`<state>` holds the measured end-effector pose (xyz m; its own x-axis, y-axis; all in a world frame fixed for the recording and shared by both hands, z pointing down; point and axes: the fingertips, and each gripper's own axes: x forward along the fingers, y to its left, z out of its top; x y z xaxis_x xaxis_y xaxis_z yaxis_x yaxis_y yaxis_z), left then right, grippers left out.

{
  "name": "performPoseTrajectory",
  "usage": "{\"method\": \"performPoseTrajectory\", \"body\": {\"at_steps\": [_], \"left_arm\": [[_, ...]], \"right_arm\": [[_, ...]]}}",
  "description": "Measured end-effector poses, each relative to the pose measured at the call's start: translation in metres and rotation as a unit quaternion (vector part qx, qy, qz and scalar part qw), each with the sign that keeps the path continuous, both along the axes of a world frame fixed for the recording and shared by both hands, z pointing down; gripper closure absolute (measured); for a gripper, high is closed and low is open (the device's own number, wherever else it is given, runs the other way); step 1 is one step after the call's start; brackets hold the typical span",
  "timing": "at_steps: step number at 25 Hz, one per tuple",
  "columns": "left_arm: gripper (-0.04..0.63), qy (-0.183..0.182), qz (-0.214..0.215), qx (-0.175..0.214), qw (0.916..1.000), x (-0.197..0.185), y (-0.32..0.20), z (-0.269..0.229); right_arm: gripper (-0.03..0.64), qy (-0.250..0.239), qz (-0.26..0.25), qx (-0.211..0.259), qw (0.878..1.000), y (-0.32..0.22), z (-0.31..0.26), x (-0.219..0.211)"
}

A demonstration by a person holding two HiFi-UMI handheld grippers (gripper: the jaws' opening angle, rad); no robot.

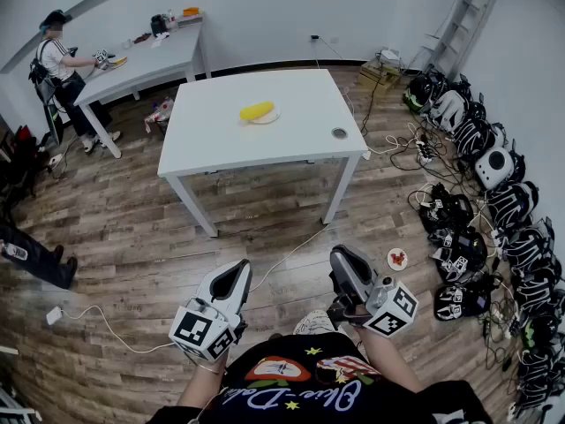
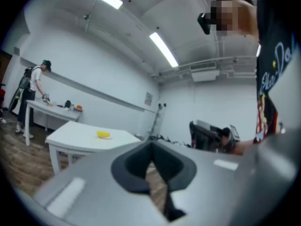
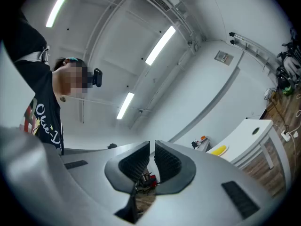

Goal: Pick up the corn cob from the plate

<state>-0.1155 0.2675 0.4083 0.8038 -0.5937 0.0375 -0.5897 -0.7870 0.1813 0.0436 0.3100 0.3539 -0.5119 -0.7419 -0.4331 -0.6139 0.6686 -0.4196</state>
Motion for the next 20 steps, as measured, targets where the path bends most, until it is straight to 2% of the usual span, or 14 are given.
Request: {"method": "performPoseTrajectory", "body": {"at_steps": [5, 9, 12, 15, 17, 20], "left_arm": [[0.6, -0.012, -0.02, 0.008, 0.9997, 0.017, -0.09, 0.012], [0.6, -0.03, -0.054, 0.017, 0.9979, 0.039, -0.181, 0.016], [0.6, -0.038, -0.085, 0.025, 0.9954, 0.059, -0.259, 0.005], [0.6, -0.041, -0.101, 0.042, 0.9931, 0.085, -0.331, -0.007], [0.6, -0.044, -0.105, 0.05, 0.9922, 0.101, -0.371, -0.012], [0.6, -0.054, -0.109, 0.043, 0.9916, 0.116, -0.412, -0.006]], "right_arm": [[0.6, 0.047, -0.024, 0.0, 0.999, -0.108, 0.019, 0.02], [0.6, 0.092, -0.054, 0.025, 0.994, -0.228, 0.016, 0.052], [0.598, 0.13, -0.093, 0.043, 0.986, -0.323, 0.007, 0.064], [0.577, 0.177, -0.144, 0.058, 0.972, -0.406, 0.006, 0.068], [0.455, 0.22, -0.175, 0.065, 0.958, -0.456, 0.013, 0.066], [0.437, 0.308, -0.226, 0.068, 0.922, -0.521, 0.039, 0.052]]}}
